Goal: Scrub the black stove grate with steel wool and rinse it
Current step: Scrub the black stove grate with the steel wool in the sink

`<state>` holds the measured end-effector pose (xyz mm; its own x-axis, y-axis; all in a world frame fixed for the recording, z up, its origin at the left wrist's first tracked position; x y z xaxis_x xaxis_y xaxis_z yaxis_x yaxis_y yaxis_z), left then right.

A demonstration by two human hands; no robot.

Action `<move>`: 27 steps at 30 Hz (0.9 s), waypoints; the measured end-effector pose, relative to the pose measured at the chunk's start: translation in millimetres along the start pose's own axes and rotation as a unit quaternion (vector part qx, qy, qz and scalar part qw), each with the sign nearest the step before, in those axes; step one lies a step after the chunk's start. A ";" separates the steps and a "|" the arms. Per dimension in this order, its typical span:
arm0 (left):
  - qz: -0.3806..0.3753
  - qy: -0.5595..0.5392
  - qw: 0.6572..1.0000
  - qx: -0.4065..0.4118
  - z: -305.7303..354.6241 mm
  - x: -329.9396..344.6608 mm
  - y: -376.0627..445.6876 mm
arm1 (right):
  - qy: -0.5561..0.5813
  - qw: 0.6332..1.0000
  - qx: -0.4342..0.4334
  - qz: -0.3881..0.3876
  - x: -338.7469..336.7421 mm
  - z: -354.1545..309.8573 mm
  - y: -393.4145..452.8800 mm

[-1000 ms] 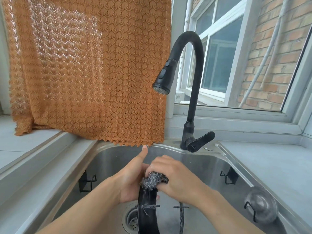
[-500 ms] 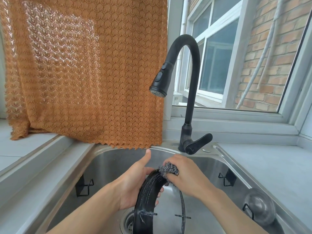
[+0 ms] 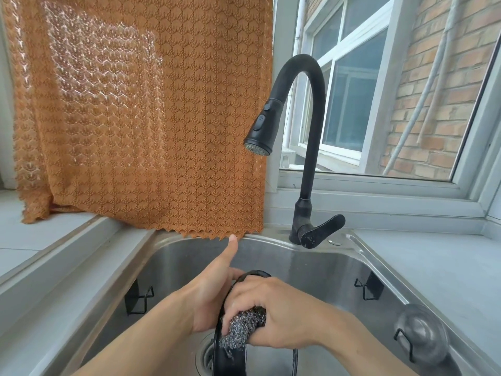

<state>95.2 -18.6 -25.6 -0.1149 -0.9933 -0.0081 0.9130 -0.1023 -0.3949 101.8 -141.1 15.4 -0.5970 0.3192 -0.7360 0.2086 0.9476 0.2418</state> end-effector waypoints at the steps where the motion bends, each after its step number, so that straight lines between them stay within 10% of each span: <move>1: -0.001 -0.001 1.000 0.002 1.3 0.7 -2.2 | 0.001 1.000 0.006 0.004 -0.8 1.1 -0.4; 17: 0.011 -0.018 1.000 0.000 2.9 3.2 -5.1 | -0.122 0.912 0.266 0.286 -39.4 66.4 -19.9; 27: 0.021 -0.014 1.000 0.007 4.3 0.6 -6.4 | 0.005 0.989 0.107 0.105 -16.3 28.0 -3.8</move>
<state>91.0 -18.8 -19.1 -0.0647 -0.9979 0.0012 0.9222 -0.0602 -0.3821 132.4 -150.2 8.8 -0.5305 0.5107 -0.6765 0.4880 0.8366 0.2488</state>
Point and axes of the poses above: each hand's wrist, its own y-axis towards the middle knuckle, its own x-axis out of the palm, z = x × y, the point moved 4 cm from there along y, towards the middle knuckle, and after that the axes turned 14 degrees about y, right-handed, at the moved point
